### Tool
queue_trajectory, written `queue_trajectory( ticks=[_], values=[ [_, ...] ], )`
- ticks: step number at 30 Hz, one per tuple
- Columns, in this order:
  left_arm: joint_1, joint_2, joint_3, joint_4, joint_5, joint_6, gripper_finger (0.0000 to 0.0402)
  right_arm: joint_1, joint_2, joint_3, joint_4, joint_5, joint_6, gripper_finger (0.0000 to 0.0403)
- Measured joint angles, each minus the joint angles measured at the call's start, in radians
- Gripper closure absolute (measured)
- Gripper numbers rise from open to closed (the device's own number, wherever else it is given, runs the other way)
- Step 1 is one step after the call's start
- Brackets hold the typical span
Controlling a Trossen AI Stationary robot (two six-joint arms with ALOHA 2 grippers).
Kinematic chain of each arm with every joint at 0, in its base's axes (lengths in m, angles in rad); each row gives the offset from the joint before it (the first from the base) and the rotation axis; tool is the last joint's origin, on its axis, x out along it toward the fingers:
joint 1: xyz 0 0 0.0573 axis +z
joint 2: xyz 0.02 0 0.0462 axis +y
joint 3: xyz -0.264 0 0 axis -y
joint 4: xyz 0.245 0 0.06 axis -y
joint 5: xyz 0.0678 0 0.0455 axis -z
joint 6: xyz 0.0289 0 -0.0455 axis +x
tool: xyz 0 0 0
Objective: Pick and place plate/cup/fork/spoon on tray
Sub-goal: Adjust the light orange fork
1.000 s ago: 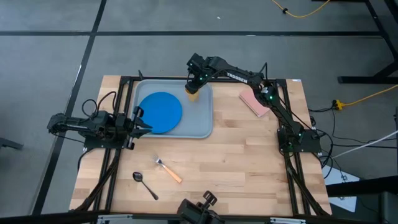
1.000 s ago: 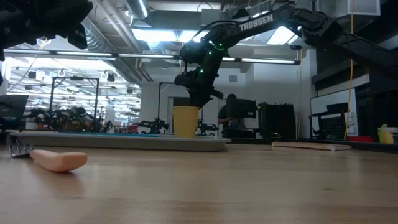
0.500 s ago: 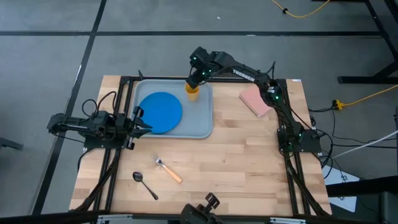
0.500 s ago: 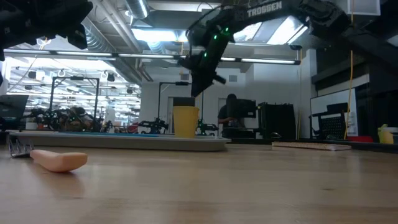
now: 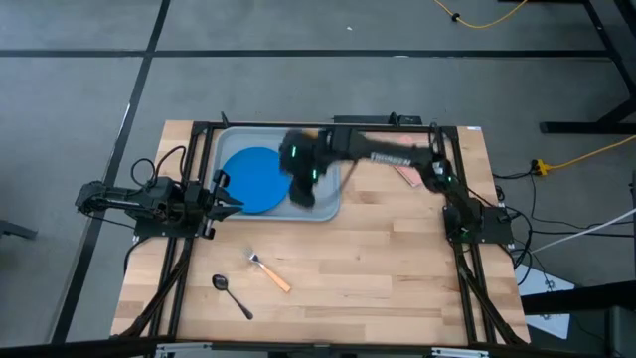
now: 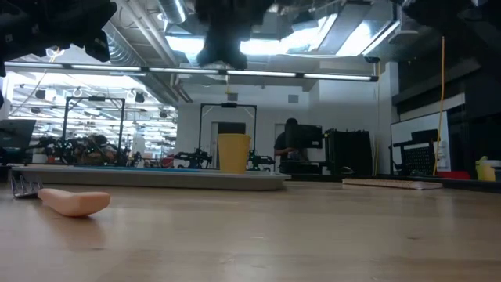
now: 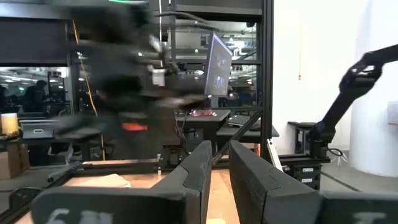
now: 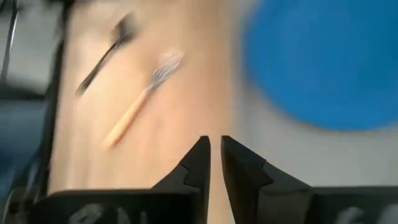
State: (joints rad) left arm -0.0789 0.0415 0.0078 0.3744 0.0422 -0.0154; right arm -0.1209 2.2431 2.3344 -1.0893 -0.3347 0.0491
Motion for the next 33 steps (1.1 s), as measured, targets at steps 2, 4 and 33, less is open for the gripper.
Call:
queue_trajectory(
  ticks=[2, 4, 33],
  values=[
    [0.000, 0.000, 0.000, 0.000, 0.000, 0.000, 0.0353, 0.079, 0.000, 0.000, -0.035, 0.000, -0.038, 0.0358],
    [0.000, 0.000, 0.000, 0.000, 0.000, 0.000, 0.0353, 0.153, 0.000, 0.000, -0.093, 0.036, -0.066, 0.0358],
    [0.000, 0.000, 0.000, 0.034, 0.005, -0.002, 0.0353, 0.634, -0.434, -0.917, -0.409, 1.175, 0.861, 0.0358]
  ],
)
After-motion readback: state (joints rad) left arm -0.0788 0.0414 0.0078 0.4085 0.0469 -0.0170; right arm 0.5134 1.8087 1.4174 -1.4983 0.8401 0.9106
